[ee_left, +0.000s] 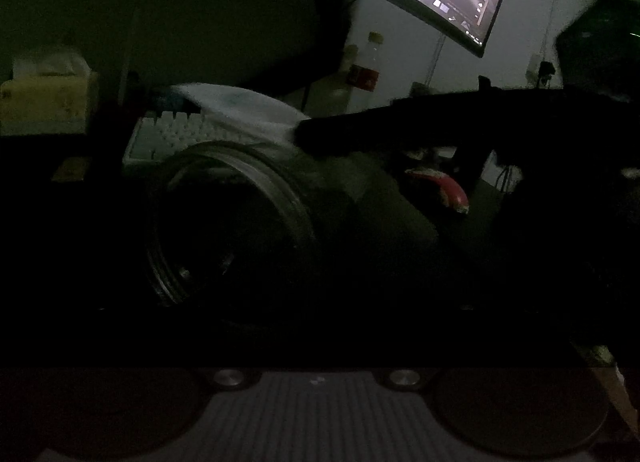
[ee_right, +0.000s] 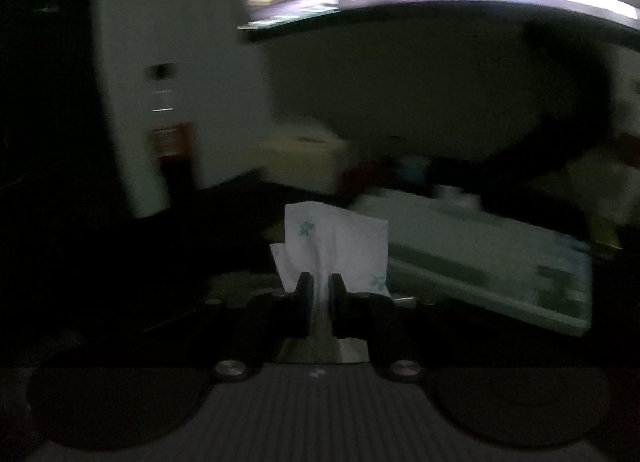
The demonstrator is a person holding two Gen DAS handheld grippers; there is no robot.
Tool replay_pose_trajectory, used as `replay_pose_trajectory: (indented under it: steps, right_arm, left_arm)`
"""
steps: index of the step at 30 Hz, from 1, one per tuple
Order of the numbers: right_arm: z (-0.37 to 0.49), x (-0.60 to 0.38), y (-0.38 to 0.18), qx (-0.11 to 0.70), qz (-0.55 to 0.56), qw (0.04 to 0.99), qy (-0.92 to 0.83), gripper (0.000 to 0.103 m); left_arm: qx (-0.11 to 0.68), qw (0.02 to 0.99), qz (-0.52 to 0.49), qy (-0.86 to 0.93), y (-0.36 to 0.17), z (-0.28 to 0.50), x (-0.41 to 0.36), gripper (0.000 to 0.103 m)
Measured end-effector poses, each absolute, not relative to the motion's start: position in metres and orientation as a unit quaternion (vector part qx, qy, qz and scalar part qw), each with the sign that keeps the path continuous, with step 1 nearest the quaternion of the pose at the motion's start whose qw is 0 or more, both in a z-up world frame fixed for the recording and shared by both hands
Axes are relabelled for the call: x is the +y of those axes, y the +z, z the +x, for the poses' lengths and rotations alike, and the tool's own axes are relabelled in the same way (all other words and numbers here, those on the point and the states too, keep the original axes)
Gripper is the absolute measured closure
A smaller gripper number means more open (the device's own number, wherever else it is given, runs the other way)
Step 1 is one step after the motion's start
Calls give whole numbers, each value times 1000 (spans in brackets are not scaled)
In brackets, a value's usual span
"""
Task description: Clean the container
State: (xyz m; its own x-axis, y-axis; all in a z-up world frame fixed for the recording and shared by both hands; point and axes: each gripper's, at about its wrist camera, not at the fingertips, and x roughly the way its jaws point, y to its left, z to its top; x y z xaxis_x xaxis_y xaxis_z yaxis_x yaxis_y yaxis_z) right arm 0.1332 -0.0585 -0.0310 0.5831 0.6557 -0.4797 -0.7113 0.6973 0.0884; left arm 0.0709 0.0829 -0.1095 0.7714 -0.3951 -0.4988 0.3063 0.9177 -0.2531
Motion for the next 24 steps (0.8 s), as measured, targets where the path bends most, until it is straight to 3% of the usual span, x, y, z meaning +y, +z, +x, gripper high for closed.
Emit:
replay_pose_trajectory:
  steps: [10,20,22,24]
  right_arm:
    - [155,-66,-38,234,-58,920,309,92]
    - [139,-73,-31,258,-19,881,396,93]
    - [139,-81,-28,251,-7,887,388,94]
    - [136,-92,-24,243,4,889,389,94]
  left_arm:
    - [272,952,-54,-131,-111,72,74,4]
    - [272,951,-60,-132,-108,72,75,4]
    - [272,951,-63,-132,-106,71,75,7]
    - [268,952,-65,-132,-103,70,76,16]
